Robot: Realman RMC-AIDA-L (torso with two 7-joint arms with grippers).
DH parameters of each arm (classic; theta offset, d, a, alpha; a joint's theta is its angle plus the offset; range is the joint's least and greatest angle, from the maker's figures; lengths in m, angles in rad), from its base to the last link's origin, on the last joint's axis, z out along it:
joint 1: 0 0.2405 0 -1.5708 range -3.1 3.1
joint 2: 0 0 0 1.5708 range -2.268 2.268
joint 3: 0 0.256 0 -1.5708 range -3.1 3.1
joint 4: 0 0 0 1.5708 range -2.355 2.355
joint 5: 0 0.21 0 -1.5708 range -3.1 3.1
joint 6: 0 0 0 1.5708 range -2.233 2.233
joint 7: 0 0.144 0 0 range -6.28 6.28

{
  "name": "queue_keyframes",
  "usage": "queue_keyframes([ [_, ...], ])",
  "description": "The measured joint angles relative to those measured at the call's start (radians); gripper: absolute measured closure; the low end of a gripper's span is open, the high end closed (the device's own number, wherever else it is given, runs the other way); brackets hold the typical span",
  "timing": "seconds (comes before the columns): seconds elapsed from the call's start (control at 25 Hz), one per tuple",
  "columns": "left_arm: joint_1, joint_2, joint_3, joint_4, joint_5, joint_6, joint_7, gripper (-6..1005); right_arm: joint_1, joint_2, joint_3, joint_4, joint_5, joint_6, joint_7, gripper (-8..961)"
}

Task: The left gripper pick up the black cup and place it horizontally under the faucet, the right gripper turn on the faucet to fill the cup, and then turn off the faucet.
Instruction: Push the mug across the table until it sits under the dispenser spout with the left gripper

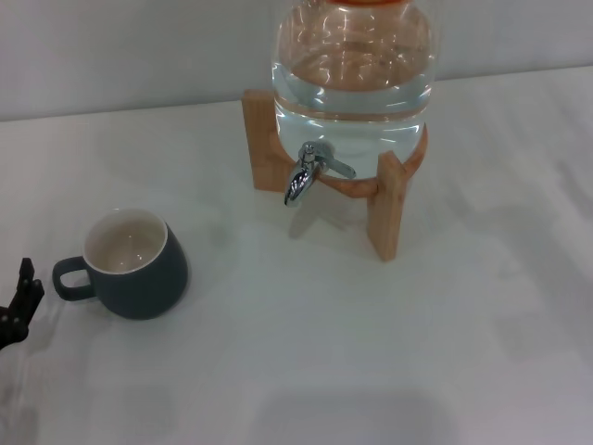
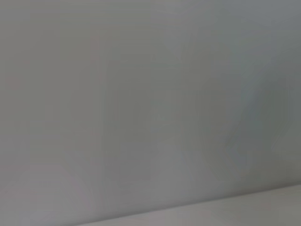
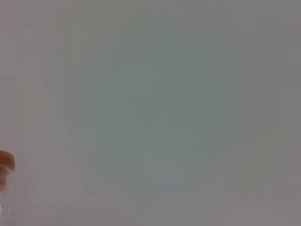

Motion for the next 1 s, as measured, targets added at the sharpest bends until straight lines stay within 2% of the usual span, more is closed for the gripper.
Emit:
queue_keyframes([
  [0.44,0.036,0.000,0.030,0.017,-0.001,0.017,0.008,115,0.000,0.000,0.000,0.000,0.000,0.000,0.001,113],
  [1.0,0.040,-0.002,0.086,0.034,-0.010,0.017,0.027,116,-0.001,-0.008,0.000,-0.001,0.000,-0.007,0.003,113],
])
